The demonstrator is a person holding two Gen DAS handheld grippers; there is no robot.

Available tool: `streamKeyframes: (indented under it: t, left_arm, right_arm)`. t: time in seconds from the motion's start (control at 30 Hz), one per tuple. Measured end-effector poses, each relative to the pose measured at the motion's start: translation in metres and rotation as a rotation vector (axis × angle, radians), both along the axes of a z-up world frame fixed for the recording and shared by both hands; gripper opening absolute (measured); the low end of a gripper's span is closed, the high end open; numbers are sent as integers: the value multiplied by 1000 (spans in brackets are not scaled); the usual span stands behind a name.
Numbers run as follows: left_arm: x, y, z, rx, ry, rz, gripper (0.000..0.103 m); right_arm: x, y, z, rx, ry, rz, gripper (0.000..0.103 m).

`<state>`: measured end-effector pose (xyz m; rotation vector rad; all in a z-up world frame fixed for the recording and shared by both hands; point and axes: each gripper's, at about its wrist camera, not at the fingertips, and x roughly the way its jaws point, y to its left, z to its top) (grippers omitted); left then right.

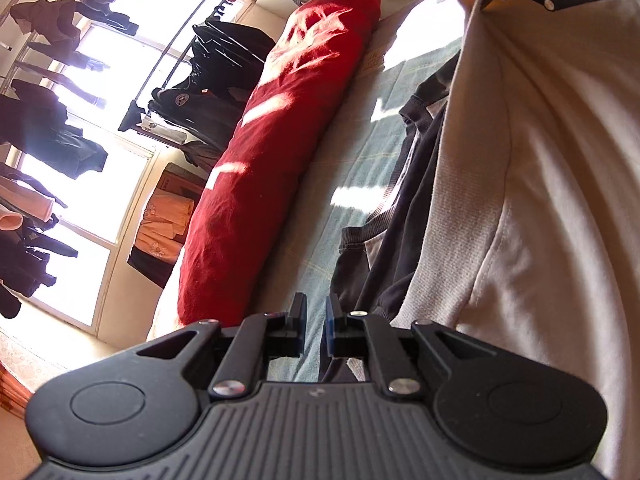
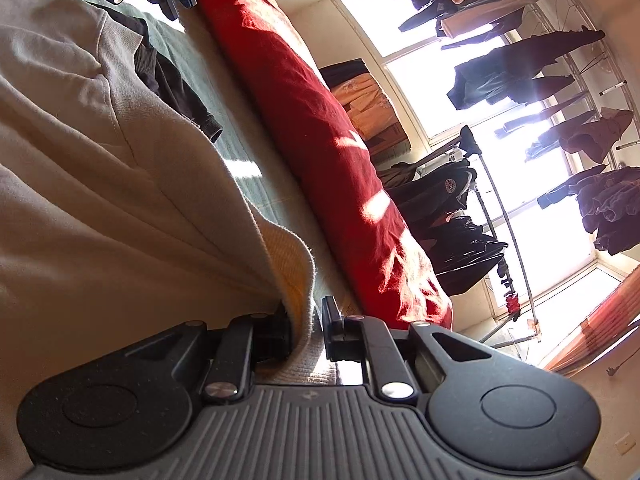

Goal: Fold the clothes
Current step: 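Lift the held hem and fold it over toward the collar with both grippers, then lay the hem down, open both grippers and withdraw them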

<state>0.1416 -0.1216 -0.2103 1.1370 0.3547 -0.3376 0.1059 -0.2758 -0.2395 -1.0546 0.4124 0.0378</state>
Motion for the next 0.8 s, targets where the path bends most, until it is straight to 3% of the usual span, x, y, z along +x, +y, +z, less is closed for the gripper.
streamKeyframes:
  t: [0.1, 0.17, 0.27, 0.33, 0.43, 0.5, 0.8]
  left_arm:
    - [11, 5, -8, 4, 21, 0, 9]
    - [15, 13, -6, -46, 81, 6, 16]
    - [17, 28, -2, -134, 169, 28, 17]
    - [18, 37, 2, -175, 208, 52, 17]
    - [12, 46, 9, -209, 241, 63, 18]
    - [6, 50, 14, -241, 276, 69, 18]
    - [-64, 51, 41, -300, 353, 56, 31]
  right_arm:
    - [16, -3, -13, 10, 46, -4, 15]
    - [24, -5, -24, 12, 83, -7, 17]
    - [33, -13, -34, 71, 146, -20, 29]
    - [37, -18, -32, 109, 163, -18, 30]
    - [38, -25, -23, 162, 184, -30, 49]
    - [32, -28, -12, 194, 213, -30, 62]
    - [-53, -29, 33, 246, 285, -7, 76]
